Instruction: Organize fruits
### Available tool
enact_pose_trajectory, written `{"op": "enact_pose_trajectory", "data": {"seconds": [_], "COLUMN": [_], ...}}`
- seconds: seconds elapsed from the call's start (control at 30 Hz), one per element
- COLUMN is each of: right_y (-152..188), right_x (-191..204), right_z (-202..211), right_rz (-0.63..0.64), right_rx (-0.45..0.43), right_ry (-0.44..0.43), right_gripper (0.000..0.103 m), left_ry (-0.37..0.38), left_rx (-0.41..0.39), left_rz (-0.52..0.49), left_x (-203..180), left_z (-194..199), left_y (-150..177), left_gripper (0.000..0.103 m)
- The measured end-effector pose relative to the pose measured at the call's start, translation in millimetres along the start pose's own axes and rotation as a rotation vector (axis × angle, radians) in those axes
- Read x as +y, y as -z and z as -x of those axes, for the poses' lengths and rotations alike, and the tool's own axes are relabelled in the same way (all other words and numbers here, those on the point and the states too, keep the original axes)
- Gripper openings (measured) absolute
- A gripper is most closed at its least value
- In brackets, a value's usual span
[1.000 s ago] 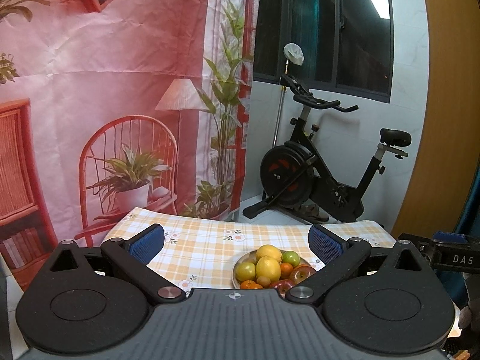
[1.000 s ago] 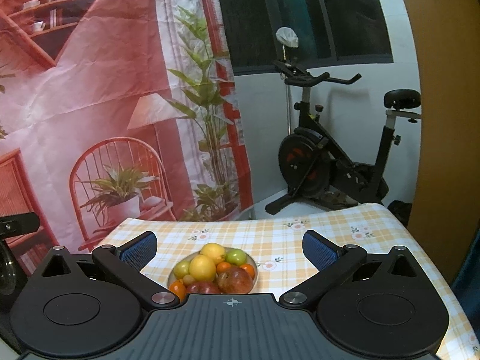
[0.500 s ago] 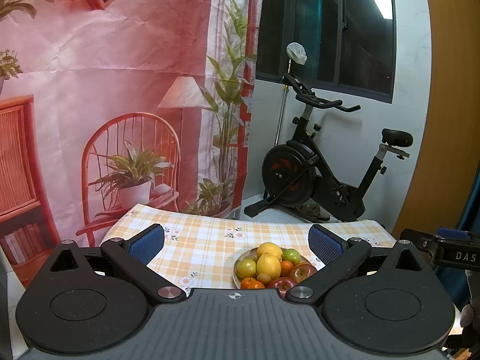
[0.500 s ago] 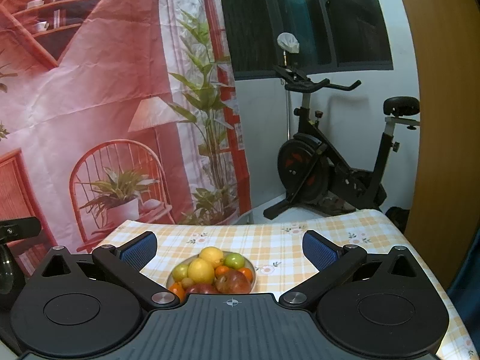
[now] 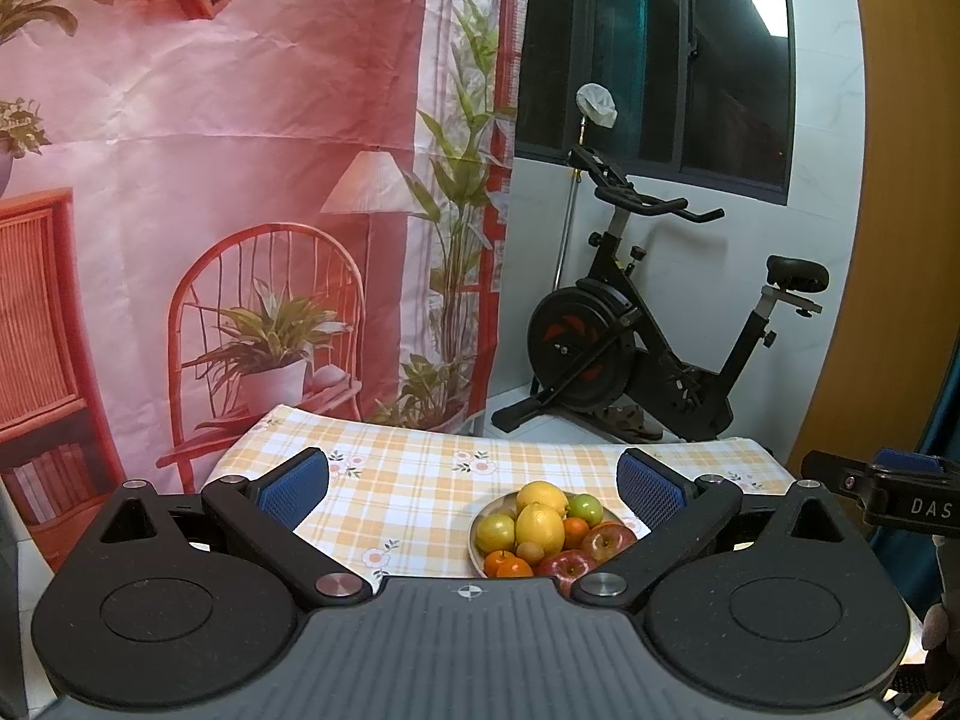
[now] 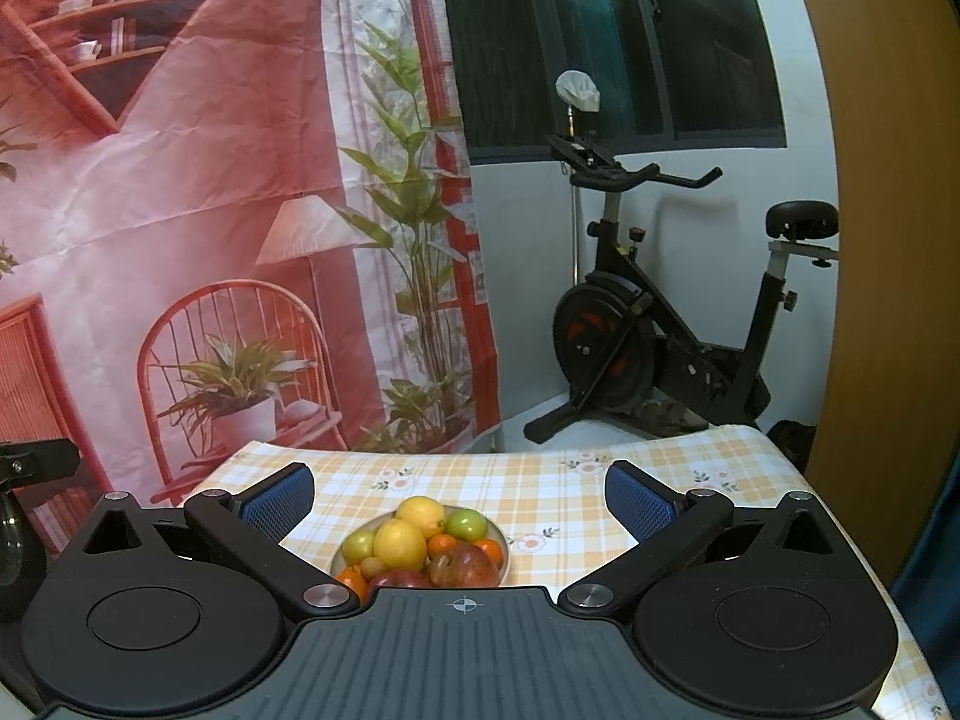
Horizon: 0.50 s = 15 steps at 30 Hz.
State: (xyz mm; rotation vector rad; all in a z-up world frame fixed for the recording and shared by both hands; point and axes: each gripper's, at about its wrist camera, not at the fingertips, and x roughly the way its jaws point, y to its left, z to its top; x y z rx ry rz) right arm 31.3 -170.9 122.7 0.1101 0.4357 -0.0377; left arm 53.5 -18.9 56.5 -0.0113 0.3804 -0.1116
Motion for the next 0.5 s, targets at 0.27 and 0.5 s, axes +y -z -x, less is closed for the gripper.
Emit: {"op": "enact_pose_trajectory", "data": {"seconds": [0.27,0.5], "right_y": [0.6,1.2], "right_x": [0.8,1.5], "right_z": [0.0,0.0], "right_rz": [0.001,0.002], "right_rx": [0.0,-0.001], "right_ry": [0.0,0.0], "right_gripper": [0.103,0.103], "left_ry": [-0.004,-0.002], "left_rx": [0.001,-0.001], "left_rz": [0.007,0.007], "left_x": [2.2,2.4], "left_z": [-0.1,0.7], "left_y": [-0.9,-0.7], "left_gripper": [0.103,0.103]}}
